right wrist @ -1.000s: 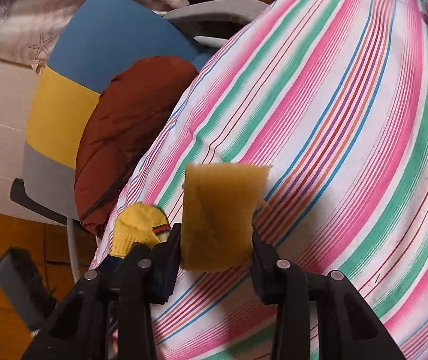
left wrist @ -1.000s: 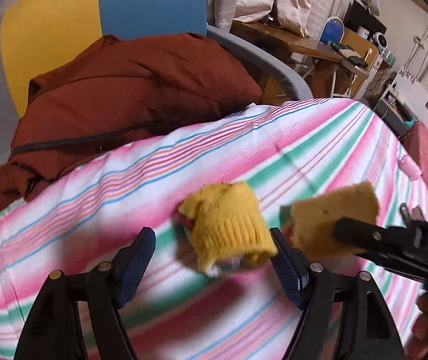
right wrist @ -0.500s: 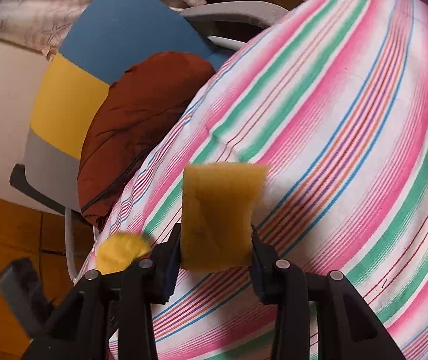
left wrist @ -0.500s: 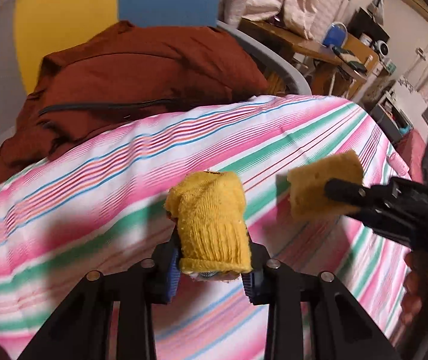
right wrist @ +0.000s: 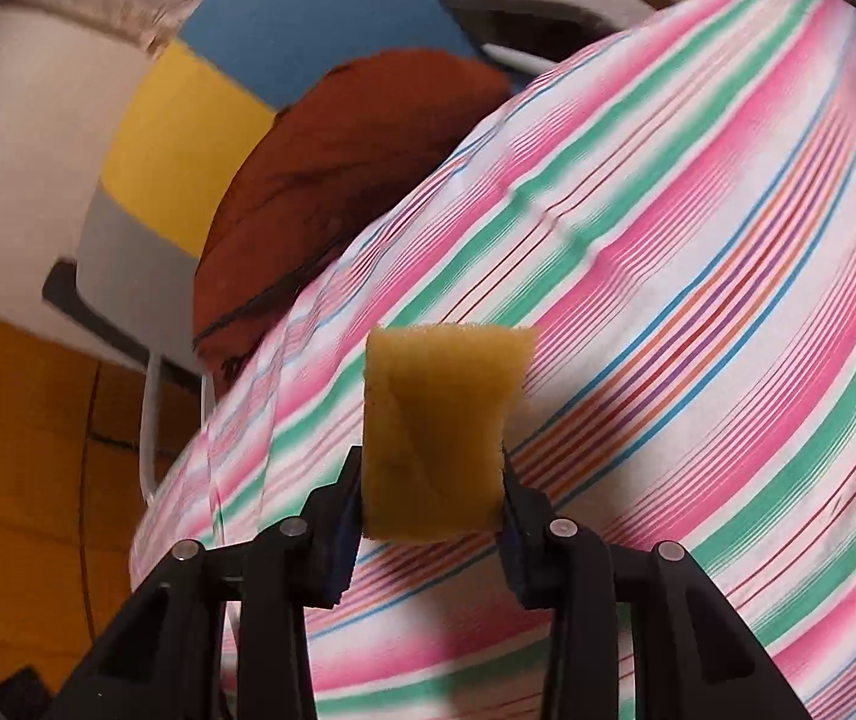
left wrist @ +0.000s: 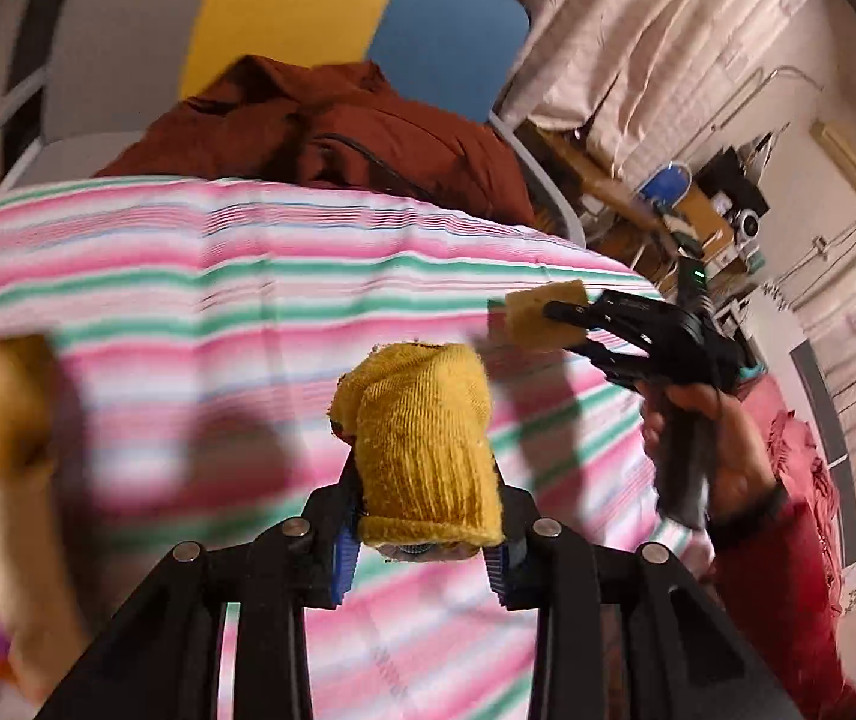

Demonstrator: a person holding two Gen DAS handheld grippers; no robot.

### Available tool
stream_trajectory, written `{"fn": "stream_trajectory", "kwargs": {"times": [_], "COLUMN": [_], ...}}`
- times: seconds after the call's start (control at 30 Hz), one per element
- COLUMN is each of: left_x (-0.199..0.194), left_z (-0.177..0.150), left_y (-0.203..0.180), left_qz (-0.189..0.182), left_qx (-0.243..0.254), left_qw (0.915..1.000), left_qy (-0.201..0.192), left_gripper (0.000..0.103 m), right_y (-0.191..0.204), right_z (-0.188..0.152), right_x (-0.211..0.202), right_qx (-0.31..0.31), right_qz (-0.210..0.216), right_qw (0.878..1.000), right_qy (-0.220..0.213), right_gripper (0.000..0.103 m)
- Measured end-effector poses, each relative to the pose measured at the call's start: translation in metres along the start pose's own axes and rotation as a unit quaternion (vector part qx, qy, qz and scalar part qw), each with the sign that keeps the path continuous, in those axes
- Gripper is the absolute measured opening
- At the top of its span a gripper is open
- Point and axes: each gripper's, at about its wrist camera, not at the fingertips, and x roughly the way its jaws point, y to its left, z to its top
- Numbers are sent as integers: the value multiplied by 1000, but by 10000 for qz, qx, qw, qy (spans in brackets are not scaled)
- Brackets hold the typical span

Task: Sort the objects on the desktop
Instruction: 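Carry yellow sponge and sock over the gold tray and release both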

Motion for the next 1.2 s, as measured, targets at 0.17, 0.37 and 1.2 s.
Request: {"fn": "stream_trajectory", "kwargs": {"times": [0.17,0.37,1.2], "left_x": [-62,-112,-180], "left_z": [-39,-50,-104], "left_y": [47,97,226], "left_qz": [63,317,736], "left_qx": [-404,-665,-1888], "left_qw": [9986,9937,9692], "left_qy": [-332,-844,-1399], "left_gripper": [33,33,66], "right_y": [27,97,376], "right_z": [-38,-100,-275], "right_x": [3,-1,109], "right_qx": [-273,-653,-2069], "right_qz": [294,991,1615], "right_qw": [9987,9899,9473], "right_qy": [323,779,1838], "right_gripper": [39,39,39]}}
